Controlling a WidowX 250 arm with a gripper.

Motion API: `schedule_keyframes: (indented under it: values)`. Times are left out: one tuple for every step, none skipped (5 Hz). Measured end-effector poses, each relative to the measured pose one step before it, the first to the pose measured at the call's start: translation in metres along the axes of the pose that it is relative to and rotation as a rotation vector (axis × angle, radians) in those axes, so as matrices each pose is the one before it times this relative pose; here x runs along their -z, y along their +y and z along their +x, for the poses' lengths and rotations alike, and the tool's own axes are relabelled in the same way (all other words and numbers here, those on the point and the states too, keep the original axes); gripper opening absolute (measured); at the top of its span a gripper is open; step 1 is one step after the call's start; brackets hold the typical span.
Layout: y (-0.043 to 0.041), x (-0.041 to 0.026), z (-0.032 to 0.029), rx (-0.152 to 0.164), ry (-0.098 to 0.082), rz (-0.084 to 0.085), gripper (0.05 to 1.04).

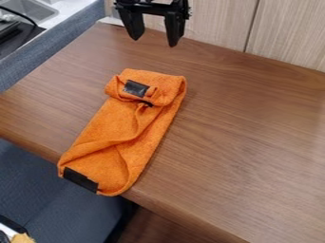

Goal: Folded the loth from top to bottom

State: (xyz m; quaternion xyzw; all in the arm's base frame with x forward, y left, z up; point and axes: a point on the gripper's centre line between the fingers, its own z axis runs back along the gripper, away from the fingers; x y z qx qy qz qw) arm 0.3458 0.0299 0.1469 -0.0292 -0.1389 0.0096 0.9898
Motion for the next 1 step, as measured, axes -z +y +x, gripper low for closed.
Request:
schedule_keyframes:
  values:
    - [0.0, 0.0, 0.0, 0.0, 0.0, 0.0, 1.0]
